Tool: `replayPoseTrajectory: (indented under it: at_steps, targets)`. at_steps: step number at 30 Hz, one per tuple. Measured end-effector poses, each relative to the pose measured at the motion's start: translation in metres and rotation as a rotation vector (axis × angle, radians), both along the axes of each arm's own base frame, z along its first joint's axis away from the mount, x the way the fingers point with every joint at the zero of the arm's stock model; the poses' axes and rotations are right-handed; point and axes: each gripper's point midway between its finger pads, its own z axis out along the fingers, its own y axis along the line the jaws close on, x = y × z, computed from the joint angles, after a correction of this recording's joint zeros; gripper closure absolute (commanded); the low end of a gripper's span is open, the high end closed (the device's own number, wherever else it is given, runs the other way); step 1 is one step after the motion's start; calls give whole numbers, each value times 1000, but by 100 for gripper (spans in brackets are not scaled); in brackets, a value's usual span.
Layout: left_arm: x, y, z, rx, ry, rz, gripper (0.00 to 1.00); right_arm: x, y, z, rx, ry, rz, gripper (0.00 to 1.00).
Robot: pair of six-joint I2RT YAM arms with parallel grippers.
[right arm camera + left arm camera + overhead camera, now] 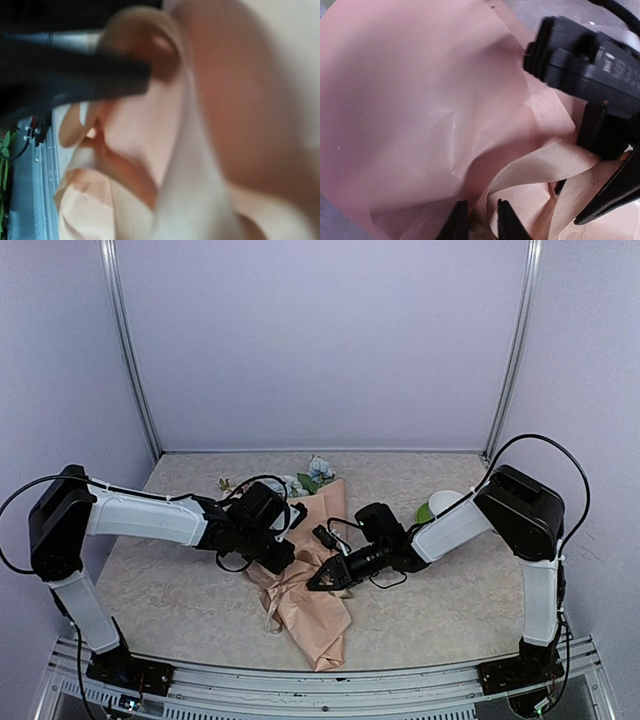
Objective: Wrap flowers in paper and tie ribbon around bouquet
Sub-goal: Cross the ribbon over the folded bouquet.
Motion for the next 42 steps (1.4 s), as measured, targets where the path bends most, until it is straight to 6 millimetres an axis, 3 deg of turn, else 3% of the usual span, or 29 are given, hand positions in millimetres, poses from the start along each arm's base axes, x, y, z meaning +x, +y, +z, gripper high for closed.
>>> replayPoseTrajectory:
  at_steps: [1,5,8,11,13,15,17,19,22,29,32,37,38,42]
  targets:
    - [0,1,-1,5,0,0,100,0,0,0,0,0,0,69]
    - [2,2,3,15,-22,-6,100,0,0,0,0,0,0,69]
    - [5,5,25,-9,-75,6,100,0,0,0,0,0,0,69]
    - [1,10,78,-116,-172,4,100,0,0,0,-1,1,0,69]
    - [-10,9,133,-252,-275,-39,100,0,0,0,-1,1,0,69]
    - [-30,6,189,-393,-390,-116,100,0,0,0,-1,1,0,69]
    - [-60,-1,226,-494,-471,-224,100,0,0,-1,-2,2,0,69]
    - [-90,-12,240,-546,-493,-340,100,1,0,-1,-1,3,0,69]
    - [-116,-31,229,-545,-460,-472,100,1,0,-1,-1,3,0,69]
    - [-156,-67,138,-400,-232,-706,100,1,0,-1,-2,4,0,69]
    - [-155,-78,109,-313,-185,-726,100,1,0,-1,-2,4,0,69]
    - [-131,-93,64,-135,-144,-688,100,1,0,-1,-3,4,0,69]
    - [-125,-93,54,-98,-136,-675,96,1,0,-1,-3,4,0,69]
    - [-102,-83,18,68,-93,-595,58,1,0,-1,-3,4,-1,69]
